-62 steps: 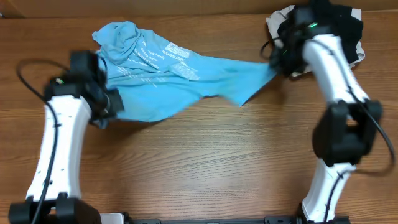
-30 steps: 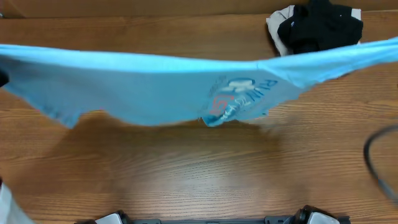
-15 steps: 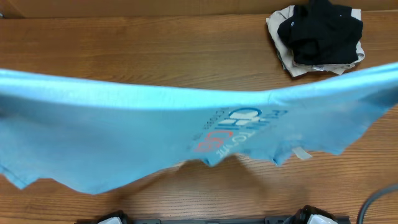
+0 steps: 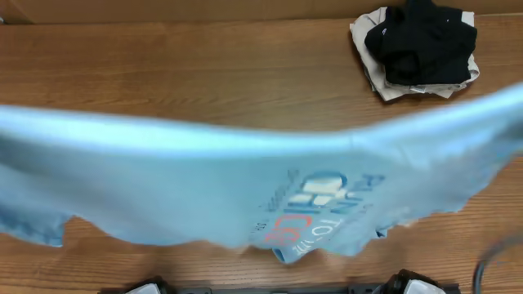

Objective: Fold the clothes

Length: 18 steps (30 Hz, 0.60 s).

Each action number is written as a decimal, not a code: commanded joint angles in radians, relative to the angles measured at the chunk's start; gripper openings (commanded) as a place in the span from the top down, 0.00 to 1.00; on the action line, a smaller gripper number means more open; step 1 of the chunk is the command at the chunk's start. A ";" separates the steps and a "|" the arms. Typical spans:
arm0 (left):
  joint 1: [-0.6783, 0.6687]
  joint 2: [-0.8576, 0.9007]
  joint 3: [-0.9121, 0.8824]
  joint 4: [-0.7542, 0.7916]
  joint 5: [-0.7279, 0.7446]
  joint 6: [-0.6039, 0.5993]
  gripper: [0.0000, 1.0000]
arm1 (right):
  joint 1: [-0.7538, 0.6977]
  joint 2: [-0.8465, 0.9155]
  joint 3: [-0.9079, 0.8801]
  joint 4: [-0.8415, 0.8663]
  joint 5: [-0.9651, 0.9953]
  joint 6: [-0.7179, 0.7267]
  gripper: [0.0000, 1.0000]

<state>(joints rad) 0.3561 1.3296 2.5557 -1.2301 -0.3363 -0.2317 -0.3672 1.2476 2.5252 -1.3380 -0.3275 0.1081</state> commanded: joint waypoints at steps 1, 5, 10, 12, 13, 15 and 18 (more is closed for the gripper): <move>0.010 0.161 -0.008 0.001 0.032 0.023 0.96 | -0.010 0.163 -0.019 0.037 -0.106 -0.004 0.96; 0.010 0.313 -0.008 0.036 0.087 0.023 0.96 | 0.009 0.319 -0.019 0.103 -0.146 0.001 0.96; 0.005 0.490 -0.008 0.169 0.223 0.023 0.96 | 0.084 0.537 -0.019 0.307 -0.146 0.048 0.96; -0.003 0.540 -0.008 0.237 0.274 0.021 0.96 | 0.120 0.596 -0.019 0.409 -0.145 0.049 0.96; -0.008 0.560 -0.008 0.274 0.299 0.021 0.96 | 0.137 0.616 -0.019 0.459 -0.145 0.053 0.96; -0.017 0.586 -0.008 0.339 0.319 0.014 0.96 | 0.166 0.636 -0.019 0.557 -0.137 0.068 0.96; -0.023 0.585 -0.005 0.434 0.323 0.014 0.96 | 0.189 0.635 0.001 0.671 -0.111 0.079 0.96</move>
<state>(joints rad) 0.3302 1.9499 2.5294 -0.8585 -0.0288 -0.2279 -0.1829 1.9442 2.4805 -0.7338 -0.4934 0.1646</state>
